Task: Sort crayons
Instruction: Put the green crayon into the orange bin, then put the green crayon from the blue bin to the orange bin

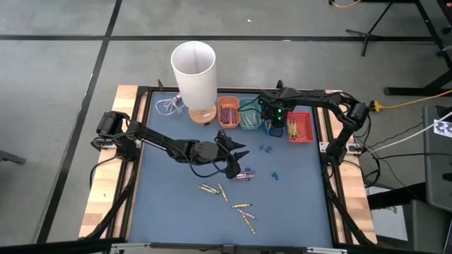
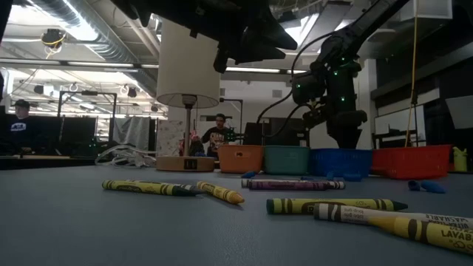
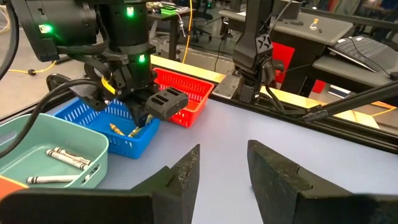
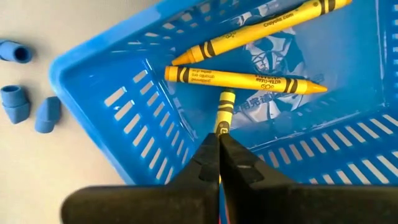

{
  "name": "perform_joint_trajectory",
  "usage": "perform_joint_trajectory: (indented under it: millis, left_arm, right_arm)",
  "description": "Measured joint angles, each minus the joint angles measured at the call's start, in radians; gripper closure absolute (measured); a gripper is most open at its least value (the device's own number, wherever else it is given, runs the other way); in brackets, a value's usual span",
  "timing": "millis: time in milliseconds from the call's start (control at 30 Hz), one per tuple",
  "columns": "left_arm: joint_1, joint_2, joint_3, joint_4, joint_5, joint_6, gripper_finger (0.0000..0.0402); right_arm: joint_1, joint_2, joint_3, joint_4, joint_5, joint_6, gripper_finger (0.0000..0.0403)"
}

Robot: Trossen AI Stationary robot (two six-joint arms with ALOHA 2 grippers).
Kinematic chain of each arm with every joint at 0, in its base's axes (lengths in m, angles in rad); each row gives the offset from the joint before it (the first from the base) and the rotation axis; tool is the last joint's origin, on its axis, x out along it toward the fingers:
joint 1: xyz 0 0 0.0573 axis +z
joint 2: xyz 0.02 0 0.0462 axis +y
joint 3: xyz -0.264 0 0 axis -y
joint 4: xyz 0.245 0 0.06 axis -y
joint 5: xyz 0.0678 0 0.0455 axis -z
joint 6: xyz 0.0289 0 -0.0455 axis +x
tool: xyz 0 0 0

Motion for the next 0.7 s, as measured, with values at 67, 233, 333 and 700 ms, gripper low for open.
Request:
perform_joint_trajectory:
  millis: [67, 233, 333, 700]
  left_arm:
    - [0.0, 0.0, 0.0, 0.0, 0.0, 0.0, 0.0282]
    - [0.0, 0.0, 0.0, 0.0, 0.0, 0.0, 0.0282]
    - [0.0, 0.0, 0.0, 0.0, 0.0, 0.0, 0.0282]
    - [0.0, 0.0, 0.0, 0.0, 0.0, 0.0, 0.0282]
  right_arm:
    - [0.0, 0.0, 0.0, 0.0, 0.0, 0.0, 0.0403]
    - [0.0, 0.0, 0.0, 0.0, 0.0, 0.006, 0.04]
    - [0.0, 0.0, 0.0, 0.0, 0.001, 0.024, 0.04]
    - [0.0, 0.001, -0.002, -0.002, 0.002, 0.027, 0.0319]
